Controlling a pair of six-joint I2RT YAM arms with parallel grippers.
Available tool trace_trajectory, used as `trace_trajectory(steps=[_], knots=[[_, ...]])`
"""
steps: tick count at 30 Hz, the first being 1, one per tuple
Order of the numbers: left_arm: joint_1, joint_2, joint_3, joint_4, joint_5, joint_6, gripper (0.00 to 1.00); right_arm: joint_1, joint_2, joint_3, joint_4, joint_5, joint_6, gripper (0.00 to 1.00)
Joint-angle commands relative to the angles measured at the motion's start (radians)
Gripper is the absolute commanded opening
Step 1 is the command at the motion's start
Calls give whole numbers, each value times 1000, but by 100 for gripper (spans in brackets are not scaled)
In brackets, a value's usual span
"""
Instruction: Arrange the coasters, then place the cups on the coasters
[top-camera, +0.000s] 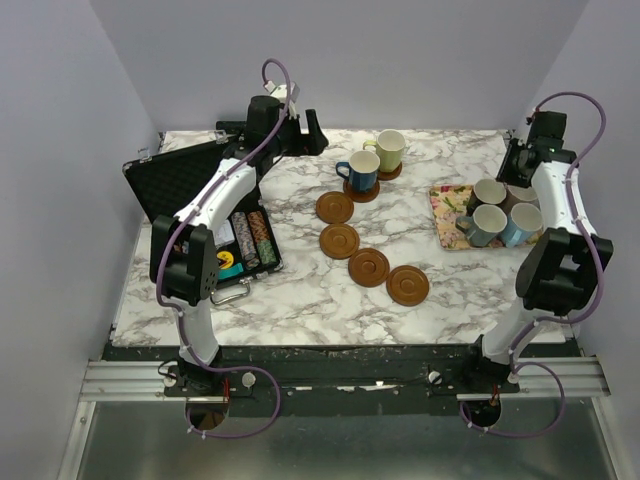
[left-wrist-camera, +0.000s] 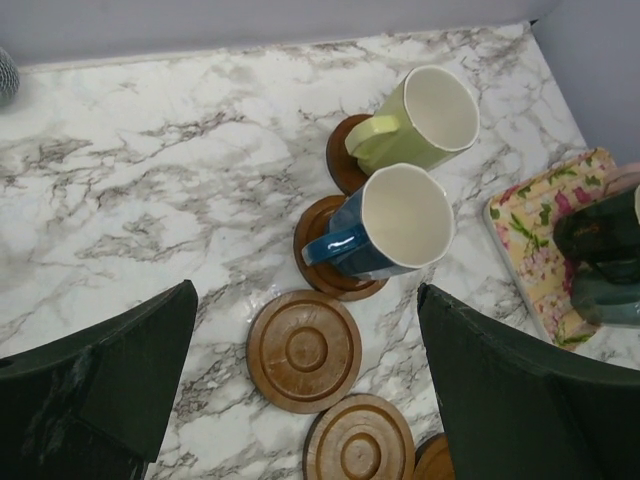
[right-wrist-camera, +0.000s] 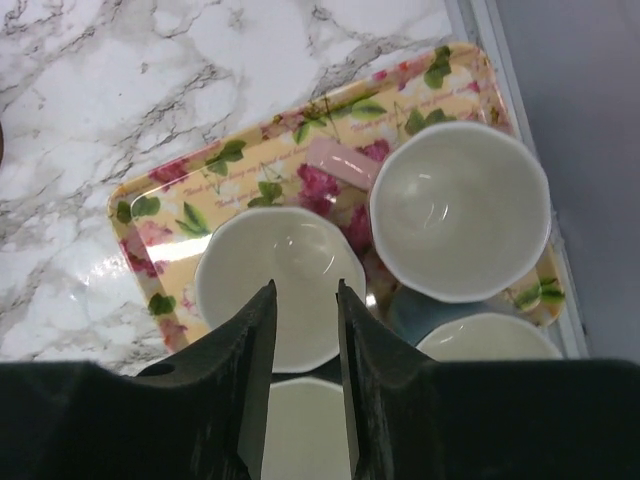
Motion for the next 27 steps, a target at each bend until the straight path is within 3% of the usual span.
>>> trace_trajectory(steps=[1, 13, 27], knots=[[-5, -42, -38, -54, 14, 54, 99, -7, 66, 88, -19, 3, -182, 38], [-6, -76, -87, -80, 26, 67, 99, -7, 184, 163, -68, -99, -379, 34], [-6, -94, -107, -92, 16, 67, 99, -7, 220, 162, -85, -91, -437, 31]])
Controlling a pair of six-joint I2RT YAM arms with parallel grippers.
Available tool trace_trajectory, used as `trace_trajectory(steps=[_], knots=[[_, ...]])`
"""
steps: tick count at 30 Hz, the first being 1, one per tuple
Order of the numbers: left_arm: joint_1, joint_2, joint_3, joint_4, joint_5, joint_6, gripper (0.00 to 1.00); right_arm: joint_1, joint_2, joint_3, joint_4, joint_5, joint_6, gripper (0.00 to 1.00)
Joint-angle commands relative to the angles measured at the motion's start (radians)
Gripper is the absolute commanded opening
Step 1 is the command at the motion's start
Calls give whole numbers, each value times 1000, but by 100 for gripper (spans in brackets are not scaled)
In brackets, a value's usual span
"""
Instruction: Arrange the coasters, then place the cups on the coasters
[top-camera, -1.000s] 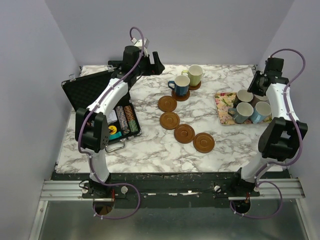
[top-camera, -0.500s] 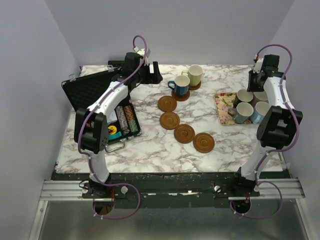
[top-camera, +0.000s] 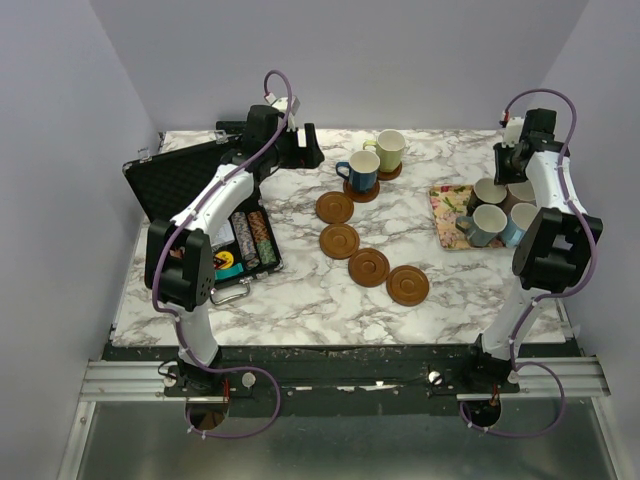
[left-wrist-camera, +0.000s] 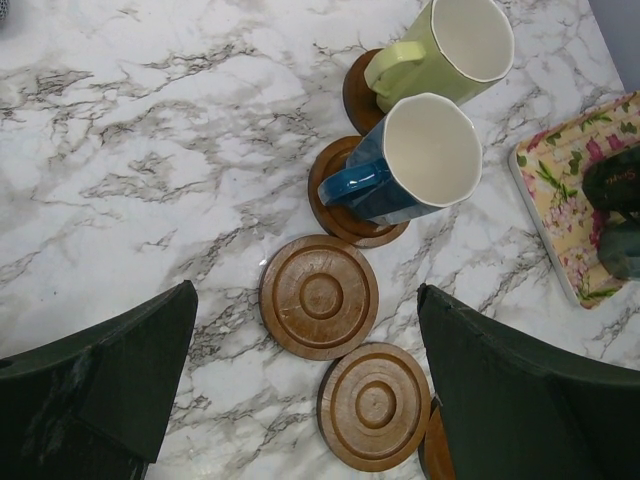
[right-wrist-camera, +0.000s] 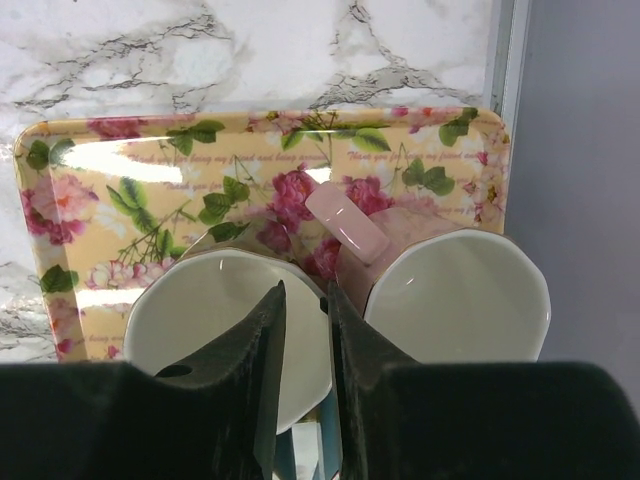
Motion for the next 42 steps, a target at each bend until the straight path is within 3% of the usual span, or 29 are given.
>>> trace_trajectory(steps=[1, 28, 42], knots=[[-7, -46, -17, -15, 9, 16, 99, -7, 16, -3, -25, -7, -31, 32], [-7, -45, -48, 17, 24, -18, 99, -7, -15, -15, -9, 18, -57, 41], [-7, -42, -45, 20, 32, -23, 99, -7, 22, -53, -26, -19, -31, 37]])
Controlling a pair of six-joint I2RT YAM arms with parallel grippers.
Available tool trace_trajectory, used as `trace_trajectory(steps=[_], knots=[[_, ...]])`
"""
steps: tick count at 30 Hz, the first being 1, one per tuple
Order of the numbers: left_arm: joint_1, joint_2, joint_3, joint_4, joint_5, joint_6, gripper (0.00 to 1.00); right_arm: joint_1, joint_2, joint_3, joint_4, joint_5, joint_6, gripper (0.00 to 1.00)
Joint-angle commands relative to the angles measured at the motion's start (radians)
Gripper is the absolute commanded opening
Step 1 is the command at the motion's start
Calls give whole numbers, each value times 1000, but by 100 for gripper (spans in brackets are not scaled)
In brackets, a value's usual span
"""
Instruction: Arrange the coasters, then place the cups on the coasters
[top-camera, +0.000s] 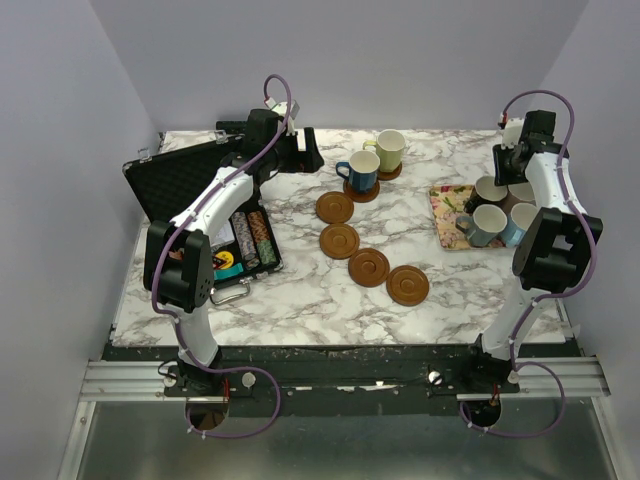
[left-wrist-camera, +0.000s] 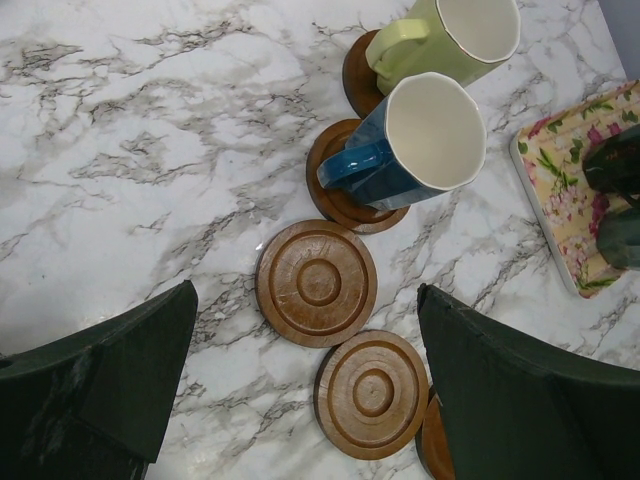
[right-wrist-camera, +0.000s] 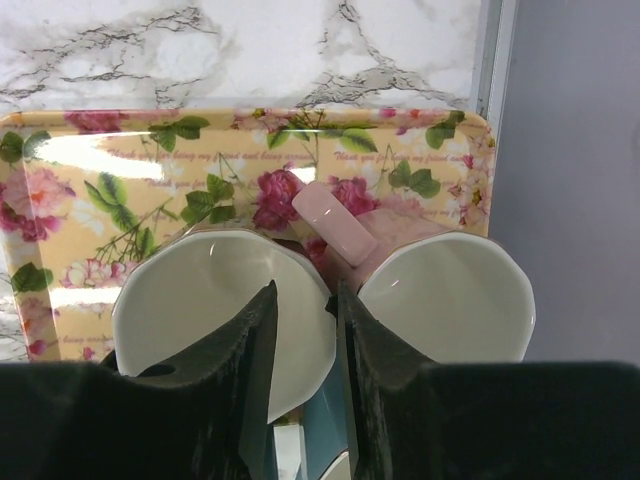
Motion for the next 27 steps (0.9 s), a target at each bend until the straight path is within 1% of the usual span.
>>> trace_trajectory(steps=[1, 6, 11, 15, 22, 23, 27], knots=[[-5, -27, -7, 17, 22, -7, 99, -7, 25, -36, -48, -34, 8, 36], [-7, -25, -10, 16, 23, -5, 99, -7, 24, -47, -56, -73, 8, 33], [-7, -28, -12, 16, 23, -2, 99, -7, 15, -61, -65, -77, 9, 30], [-7, -28, -15, 16, 25, -1, 99, -7, -1, -64, -51, -82, 24, 23], [-7, -33, -21, 25, 23, -10, 99, 0, 44, 17, -106, -62, 159, 5], [-7, -34, -23, 25, 23, -10, 99, 4, 44, 22, -106, -47, 188, 1], [-7, -45, -27, 22, 17, -10, 99, 12, 24, 30, -128, -7, 320, 1]])
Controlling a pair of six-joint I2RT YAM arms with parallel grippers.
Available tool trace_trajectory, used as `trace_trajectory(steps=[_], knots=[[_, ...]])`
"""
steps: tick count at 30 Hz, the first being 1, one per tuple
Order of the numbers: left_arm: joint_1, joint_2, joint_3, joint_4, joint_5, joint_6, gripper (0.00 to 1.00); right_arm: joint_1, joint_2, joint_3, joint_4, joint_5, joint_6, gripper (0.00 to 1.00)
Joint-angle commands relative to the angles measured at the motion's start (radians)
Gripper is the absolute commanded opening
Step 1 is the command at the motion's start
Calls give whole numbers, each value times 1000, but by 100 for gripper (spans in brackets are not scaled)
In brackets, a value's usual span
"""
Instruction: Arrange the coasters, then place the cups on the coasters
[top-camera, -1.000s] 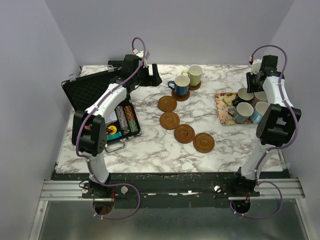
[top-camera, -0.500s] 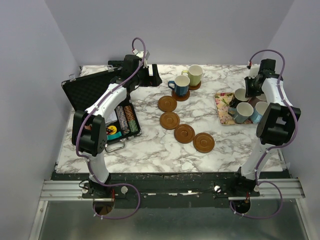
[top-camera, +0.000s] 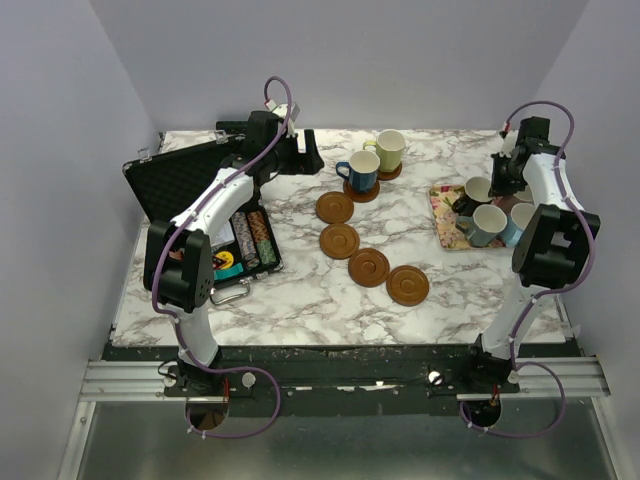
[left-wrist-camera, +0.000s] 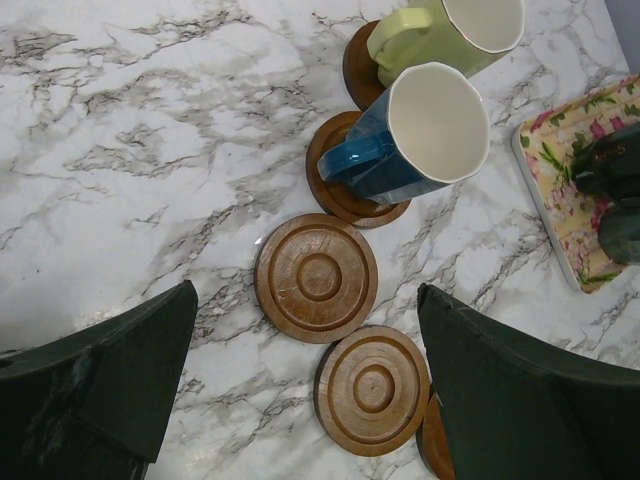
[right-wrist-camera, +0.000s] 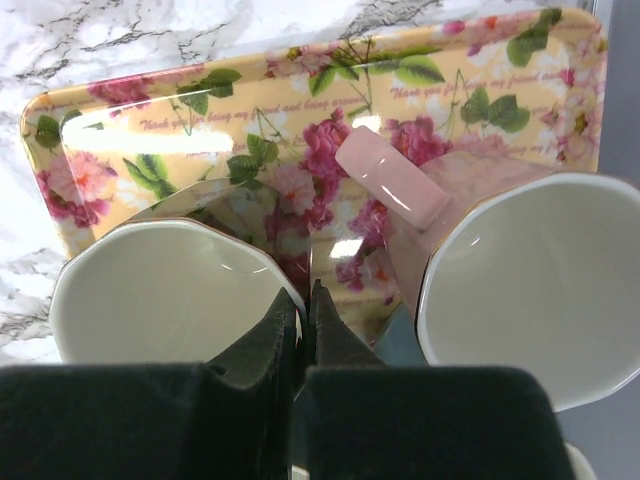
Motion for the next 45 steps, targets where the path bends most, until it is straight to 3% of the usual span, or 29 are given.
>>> trace_trajectory(steps=[1, 6, 17, 24, 28, 32, 45], knots=[[-7, -49, -17, 17, 10, -9, 99, 12, -17, 30, -43, 36, 213, 1], [-7, -71, -29, 26, -16, 0, 99, 31, -106, 8, -5, 42, 374, 1], [-19, -157, -86, 70, -46, 89, 99, 176, -252, 17, -30, 140, 535, 1], [-195, -257, -146, 118, -53, 340, 99, 356, -307, 23, -97, 120, 624, 1], [-263, -244, -147, 119, 45, 345, 99, 440, -315, 30, -128, 71, 672, 1], [-299, -226, -153, 126, 106, 327, 99, 505, -310, 34, -131, 62, 687, 1], [-353, -139, -100, 21, 27, 408, 98, 581, -298, 94, -137, 42, 667, 1]])
